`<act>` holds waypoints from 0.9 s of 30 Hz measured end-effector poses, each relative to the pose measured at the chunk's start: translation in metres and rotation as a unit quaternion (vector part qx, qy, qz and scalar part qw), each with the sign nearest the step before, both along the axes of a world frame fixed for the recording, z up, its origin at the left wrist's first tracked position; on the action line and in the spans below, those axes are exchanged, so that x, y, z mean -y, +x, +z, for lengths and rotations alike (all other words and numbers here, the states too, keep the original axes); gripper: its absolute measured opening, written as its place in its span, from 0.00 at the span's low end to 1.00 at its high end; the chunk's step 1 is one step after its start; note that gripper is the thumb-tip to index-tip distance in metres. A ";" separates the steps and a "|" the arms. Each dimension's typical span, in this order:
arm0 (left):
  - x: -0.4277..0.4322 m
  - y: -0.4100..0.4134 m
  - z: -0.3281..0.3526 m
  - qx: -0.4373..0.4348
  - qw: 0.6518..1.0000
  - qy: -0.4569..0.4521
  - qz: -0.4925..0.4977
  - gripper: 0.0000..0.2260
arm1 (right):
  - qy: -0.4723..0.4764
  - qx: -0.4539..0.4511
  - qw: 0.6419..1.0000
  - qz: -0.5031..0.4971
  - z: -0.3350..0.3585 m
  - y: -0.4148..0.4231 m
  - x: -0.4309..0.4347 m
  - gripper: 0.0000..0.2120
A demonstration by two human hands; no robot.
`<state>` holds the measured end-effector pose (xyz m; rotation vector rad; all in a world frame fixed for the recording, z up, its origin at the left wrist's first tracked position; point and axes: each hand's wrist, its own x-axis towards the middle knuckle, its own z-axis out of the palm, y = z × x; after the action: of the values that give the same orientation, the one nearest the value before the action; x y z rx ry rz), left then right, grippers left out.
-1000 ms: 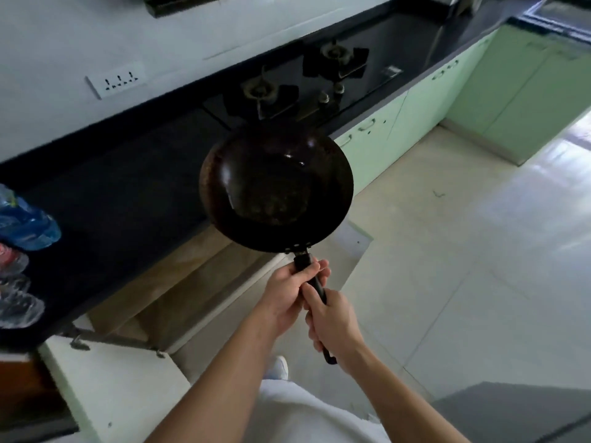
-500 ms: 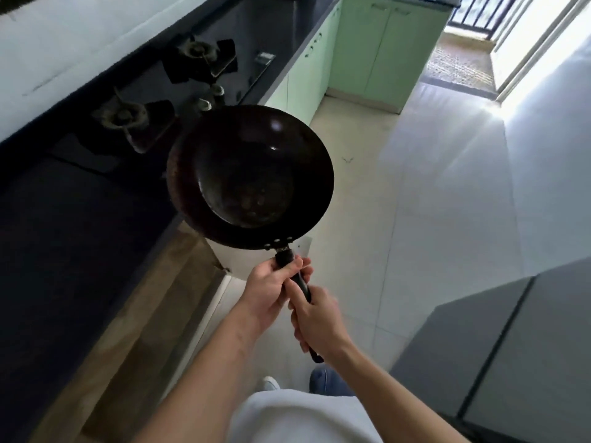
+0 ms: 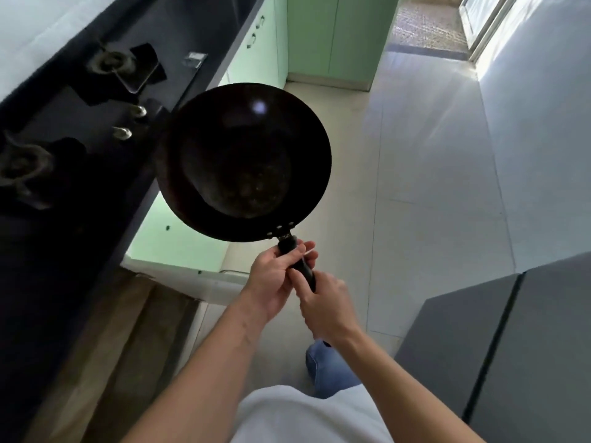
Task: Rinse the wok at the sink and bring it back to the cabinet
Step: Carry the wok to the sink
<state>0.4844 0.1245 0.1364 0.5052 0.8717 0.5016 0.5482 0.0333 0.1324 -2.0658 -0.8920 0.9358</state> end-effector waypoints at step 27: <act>-0.175 0.278 -0.002 -0.025 0.999 -0.005 -0.046 0.14 | 0.002 -0.073 0.996 -0.048 -0.002 0.273 -0.171 0.21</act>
<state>0.7622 0.2995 0.1341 0.5484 0.8952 0.4020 0.8213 0.2047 0.1302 -1.9893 -0.7115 1.0184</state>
